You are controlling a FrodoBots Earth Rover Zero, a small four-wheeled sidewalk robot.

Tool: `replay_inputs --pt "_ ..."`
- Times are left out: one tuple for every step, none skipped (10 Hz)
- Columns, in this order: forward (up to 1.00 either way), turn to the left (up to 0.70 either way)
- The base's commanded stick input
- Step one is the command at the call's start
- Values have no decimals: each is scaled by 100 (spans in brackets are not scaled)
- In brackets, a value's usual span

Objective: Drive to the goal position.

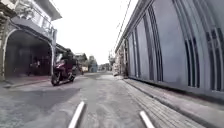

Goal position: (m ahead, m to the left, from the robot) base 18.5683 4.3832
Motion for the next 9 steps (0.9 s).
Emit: replay_inputs --pt "85 0" --pt "85 0" --pt "85 0" --pt "85 0" --pt "85 0" --pt "85 0" --pt "85 0" --pt "85 2" --pt "85 10"
